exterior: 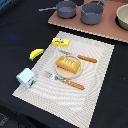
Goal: Interact with the objects in diverse but meaningful ways.
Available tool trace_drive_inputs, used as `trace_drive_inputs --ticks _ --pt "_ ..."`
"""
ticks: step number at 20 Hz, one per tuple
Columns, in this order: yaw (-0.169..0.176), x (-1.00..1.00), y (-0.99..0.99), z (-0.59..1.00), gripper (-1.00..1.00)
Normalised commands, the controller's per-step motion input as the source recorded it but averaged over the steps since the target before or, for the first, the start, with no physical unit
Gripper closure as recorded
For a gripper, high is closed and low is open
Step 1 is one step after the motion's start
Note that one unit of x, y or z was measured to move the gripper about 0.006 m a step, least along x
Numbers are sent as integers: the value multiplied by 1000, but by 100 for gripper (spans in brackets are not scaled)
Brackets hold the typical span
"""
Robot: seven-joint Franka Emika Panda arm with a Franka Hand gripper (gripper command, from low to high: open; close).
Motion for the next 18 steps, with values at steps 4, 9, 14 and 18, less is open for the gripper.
trace_drive_inputs --ticks 4,9,14,18 --pt "0 20 -31 -53 -100" --pt "0 289 -235 -325 -100" --pt "0 422 -212 -454 -100" --pt "0 417 -253 -463 -100"
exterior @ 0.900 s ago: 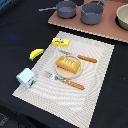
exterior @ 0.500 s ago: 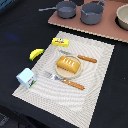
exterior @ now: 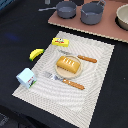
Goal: Interact with the objects in diverse but meaningful ways.
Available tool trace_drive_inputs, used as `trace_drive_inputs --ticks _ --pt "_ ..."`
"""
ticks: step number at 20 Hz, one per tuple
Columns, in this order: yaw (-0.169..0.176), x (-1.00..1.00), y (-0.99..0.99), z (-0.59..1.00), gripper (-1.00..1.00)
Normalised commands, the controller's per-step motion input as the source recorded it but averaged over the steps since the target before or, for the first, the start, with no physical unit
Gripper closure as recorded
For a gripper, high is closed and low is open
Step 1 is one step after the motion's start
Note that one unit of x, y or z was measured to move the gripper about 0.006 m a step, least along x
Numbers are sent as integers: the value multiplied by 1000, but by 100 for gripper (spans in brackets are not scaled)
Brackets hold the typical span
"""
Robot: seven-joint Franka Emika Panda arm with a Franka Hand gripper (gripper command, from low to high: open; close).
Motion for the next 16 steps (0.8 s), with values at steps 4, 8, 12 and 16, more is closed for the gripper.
trace_drive_inputs --ticks 4,8,12,16 --pt "7 384 -258 -489 -100" --pt "32 313 -316 -450 -100" --pt "29 315 -314 -396 -100" --pt "33 284 -209 -356 -100"
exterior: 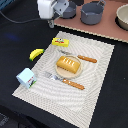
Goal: Interact with the objects in diverse but meaningful ways.
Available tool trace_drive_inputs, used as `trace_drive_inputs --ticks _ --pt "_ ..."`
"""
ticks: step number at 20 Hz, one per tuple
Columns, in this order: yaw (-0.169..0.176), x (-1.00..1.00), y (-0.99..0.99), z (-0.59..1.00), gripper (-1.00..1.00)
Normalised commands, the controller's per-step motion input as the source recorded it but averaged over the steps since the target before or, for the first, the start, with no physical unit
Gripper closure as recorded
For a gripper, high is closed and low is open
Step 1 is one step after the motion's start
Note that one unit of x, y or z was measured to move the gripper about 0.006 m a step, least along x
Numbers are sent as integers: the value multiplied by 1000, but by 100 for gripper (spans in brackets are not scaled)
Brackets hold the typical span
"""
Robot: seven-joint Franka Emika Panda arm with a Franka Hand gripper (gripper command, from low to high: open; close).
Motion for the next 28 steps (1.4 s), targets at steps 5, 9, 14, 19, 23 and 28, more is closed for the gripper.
trace_drive_inputs --ticks 5,9,14,19,23,28 --pt "42 292 -33 -333 -100" --pt "41 173 0 -330 -100" --pt "48 1 -75 -322 -100" --pt "37 0 -94 -304 -100" --pt "39 1 -44 -294 -100" --pt "32 117 0 -232 -100"
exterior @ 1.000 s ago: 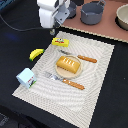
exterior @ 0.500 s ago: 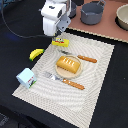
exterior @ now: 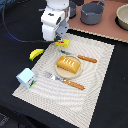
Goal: Interact with the objects in diverse but meaningful ways.
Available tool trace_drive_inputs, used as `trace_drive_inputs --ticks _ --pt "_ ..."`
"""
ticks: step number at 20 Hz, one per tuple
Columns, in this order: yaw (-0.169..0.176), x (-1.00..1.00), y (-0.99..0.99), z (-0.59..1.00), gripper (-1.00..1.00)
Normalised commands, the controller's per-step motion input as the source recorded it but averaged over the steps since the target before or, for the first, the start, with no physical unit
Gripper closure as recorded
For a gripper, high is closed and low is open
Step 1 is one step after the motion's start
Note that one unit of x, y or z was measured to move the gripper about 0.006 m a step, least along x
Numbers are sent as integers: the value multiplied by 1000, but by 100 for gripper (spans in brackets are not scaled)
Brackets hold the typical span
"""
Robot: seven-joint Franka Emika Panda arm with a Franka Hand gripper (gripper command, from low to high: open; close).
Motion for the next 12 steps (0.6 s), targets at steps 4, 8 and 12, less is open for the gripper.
trace_drive_inputs --ticks 4,8,12 --pt "32 93 0 -225 -100" --pt "33 117 0 -162 -100" --pt "33 110 0 -144 100"
